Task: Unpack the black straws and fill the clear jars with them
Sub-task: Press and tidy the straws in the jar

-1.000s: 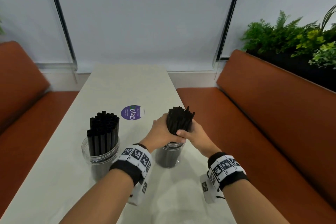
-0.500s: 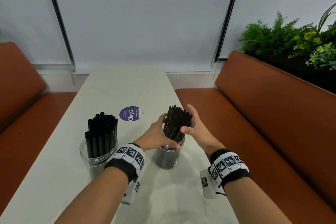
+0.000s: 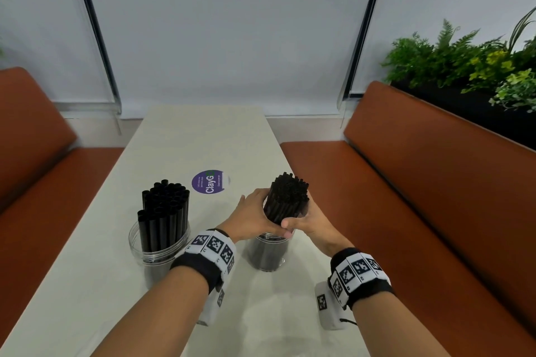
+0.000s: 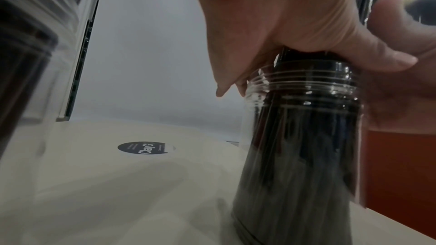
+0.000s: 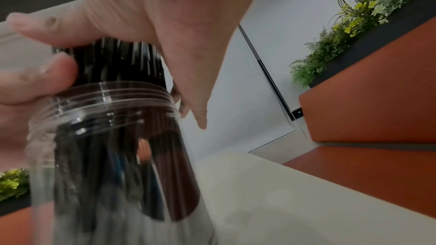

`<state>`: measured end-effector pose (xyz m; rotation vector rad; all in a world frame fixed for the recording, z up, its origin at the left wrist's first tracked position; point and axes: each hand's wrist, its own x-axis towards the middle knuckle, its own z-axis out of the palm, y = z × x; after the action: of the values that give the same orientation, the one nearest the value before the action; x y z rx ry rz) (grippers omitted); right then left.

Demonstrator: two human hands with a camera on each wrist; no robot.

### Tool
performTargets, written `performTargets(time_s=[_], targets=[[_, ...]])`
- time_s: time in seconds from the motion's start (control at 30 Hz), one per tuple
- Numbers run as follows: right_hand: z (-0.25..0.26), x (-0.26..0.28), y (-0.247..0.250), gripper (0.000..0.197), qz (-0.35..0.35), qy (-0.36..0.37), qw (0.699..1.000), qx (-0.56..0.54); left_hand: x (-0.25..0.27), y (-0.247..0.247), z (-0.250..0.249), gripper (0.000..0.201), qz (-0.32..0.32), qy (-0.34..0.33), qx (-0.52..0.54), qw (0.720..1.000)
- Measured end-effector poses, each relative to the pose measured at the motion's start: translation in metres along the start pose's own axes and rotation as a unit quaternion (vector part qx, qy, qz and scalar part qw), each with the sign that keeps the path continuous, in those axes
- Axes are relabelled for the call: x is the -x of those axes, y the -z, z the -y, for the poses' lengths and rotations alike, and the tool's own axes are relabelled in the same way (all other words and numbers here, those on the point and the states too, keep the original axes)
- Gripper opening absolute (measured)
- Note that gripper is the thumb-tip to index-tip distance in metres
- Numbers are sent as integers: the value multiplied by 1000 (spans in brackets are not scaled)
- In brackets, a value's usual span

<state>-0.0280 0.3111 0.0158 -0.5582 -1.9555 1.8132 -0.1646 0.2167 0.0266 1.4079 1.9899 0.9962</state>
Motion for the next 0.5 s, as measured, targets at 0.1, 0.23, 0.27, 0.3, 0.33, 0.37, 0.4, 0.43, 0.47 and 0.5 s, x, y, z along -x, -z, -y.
performTargets(time_s=[0.1,0.23,0.27,0.3,0.33,0.37,0.4,0.43,0.47,0.5], targets=[[-3,7,2,106,5,-17,1000,18,2,1,2,106,16,14,-26,999],[1,20,2,98,31,-46,998,38,11,4,-3,123,40,31,-72,996],[1,22,2,94,36,-54,997,46,15,6,-6,127,41,34,-82,995],[0,24,2,91,37,-59,996,52,17,6,-7,131,41,38,-88,995],[-1,25,2,91,35,-62,996,57,19,7,-9,133,41,43,-93,994],[0,26,3,93,31,-62,996,61,22,8,-12,135,39,47,-98,993],[0,27,3,98,26,-61,996,68,24,9,-15,135,37,54,-105,992],[2,28,3,103,20,-61,995,75,27,10,-16,135,34,63,-111,991],[4,30,4,108,12,-69,994,87,29,11,-19,134,34,75,-116,990],[7,33,4,112,2,-85,991,104,32,13,-20,131,36,88,-117,989]])
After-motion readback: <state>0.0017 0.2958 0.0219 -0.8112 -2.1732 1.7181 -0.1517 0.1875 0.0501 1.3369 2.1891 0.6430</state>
